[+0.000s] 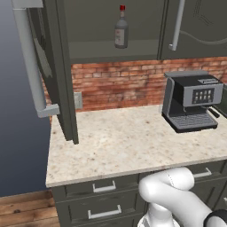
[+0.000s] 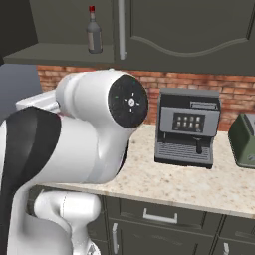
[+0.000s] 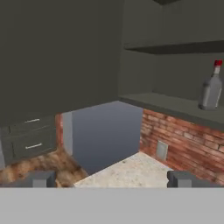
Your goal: Open the cabinet directly in front. Then move the liquor and the cup to the dining counter with the candle on it.
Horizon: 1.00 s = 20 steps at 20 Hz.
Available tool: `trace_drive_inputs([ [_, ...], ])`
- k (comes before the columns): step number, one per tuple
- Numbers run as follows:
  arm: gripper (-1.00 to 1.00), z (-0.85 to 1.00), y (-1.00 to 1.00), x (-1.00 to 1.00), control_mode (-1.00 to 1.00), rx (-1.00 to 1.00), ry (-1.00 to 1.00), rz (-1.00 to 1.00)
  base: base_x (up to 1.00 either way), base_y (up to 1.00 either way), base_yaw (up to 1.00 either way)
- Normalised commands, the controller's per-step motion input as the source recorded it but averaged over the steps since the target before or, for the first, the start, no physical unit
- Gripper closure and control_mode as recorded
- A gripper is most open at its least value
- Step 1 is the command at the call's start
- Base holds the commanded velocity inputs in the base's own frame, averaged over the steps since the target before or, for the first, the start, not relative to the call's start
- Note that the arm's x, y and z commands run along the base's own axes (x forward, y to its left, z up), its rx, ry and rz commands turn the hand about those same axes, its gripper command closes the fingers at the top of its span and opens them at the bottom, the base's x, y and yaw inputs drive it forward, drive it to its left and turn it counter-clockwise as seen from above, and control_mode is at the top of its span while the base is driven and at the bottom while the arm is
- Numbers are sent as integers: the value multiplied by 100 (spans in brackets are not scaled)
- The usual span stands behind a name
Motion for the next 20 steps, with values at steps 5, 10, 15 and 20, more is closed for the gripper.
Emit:
trace_drive_inputs([
  [5, -100, 0, 0, 56, -100, -2, -1, -45, 0, 0, 0],
  [10, -100, 0, 0, 46, -100, 0, -3, -38, 0, 0, 0],
  [15, -100, 1, -10, 6, -100, 2, -4, -16, 0, 0, 0],
  [20, -100, -60, -18, -7, -100, 30, -30, -1, 0, 0, 0],
])
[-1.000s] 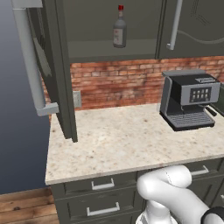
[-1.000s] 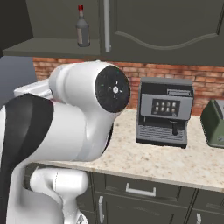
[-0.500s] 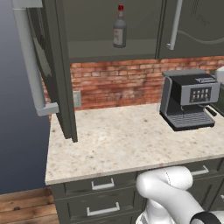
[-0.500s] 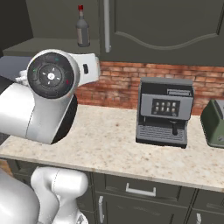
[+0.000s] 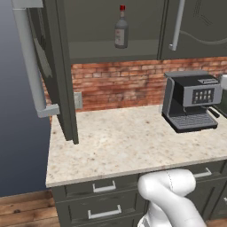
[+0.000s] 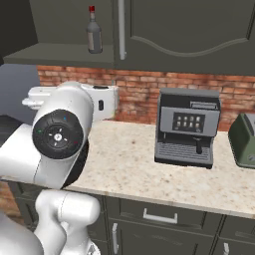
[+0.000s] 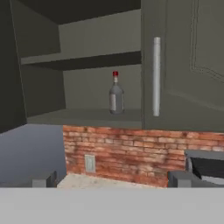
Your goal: Open the cabinet directly in front. Then move the liquor and the cup to the dining counter with the candle on it.
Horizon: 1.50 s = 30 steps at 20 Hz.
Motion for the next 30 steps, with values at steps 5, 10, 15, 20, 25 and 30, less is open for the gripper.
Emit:
trace_drive_inputs([
  [5, -100, -2, -13, -1, -100, 14, -19, -2, 0, 0, 0],
  [10, -100, 15, 0, 12, -100, 0, 0, 0, 0, 0, 0],
  [15, -100, 41, 0, 41, -100, 0, 0, 0, 0, 0, 0],
  [20, -100, 31, 0, 54, -100, 0, 0, 0, 0, 0, 0],
  [25, -100, 1, -5, 69, -100, 0, 7, 1, 0, 0, 0],
  [30, -100, 5, -18, 60, -100, 1, 1, 1, 0, 0, 0],
])
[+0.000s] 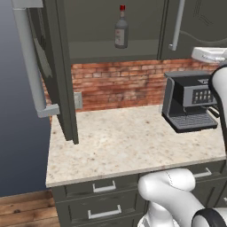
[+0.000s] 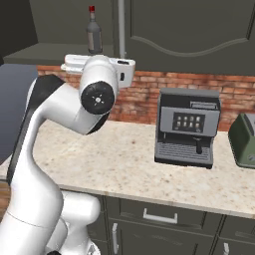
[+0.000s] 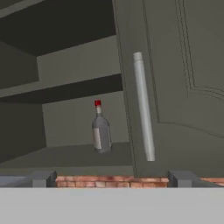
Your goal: Open the cabinet directly in front. Then move the liquor and the cup to the dining counter with the candle on it.
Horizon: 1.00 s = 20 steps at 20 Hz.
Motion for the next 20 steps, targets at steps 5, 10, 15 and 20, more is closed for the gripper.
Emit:
trace_drive_inputs([
  [5, -100, 8, -17, 57, -100, 2, 0, 1, 0, 0, 0],
  [10, -100, 9, -3, 63, -100, 0, 0, 0, 0, 0, 0],
  [15, -100, 19, -3, 77, -100, 0, 0, 0, 0, 0, 0],
  [20, -100, 9, -9, 98, -100, 3, 0, 0, 0, 0, 0],
])
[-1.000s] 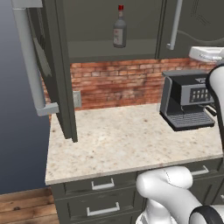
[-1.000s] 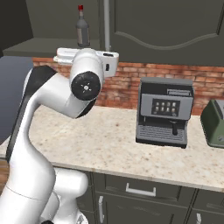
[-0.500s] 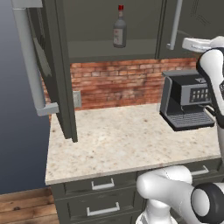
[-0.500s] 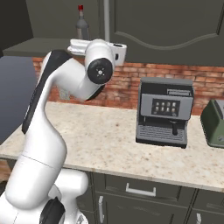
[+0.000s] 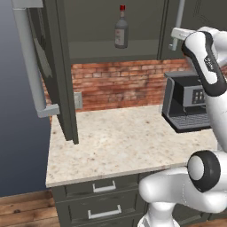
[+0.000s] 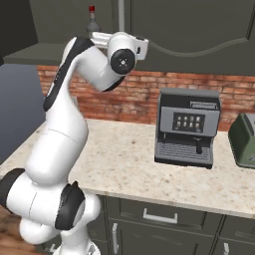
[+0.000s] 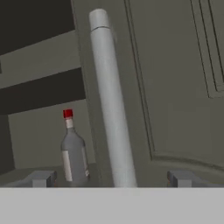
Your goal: Open the cabinet directly in front. Then move the liquor and the cup to the dining counter with the candle on it.
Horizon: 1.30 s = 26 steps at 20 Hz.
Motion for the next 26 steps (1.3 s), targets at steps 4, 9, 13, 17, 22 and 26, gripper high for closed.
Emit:
trace_drive_inputs([
  [4, -100, 0, -18, 100, -100, 4, 0, 1, 0, 0, 0],
  [9, -100, 0, -11, 100, -100, 1, 5, 5, 0, 0, 0],
  [13, -100, 0, -12, 100, -100, 0, 7, 8, 0, 0, 0],
  [17, 100, -6, 4, 73, -100, -1, 0, 0, 0, 0, 0],
  [22, 100, 0, 0, 2, -100, 0, 0, 0, 0, 0, 0],
  [26, 100, 1, -11, -8, -100, 0, 0, 0, 0, 0, 0],
])
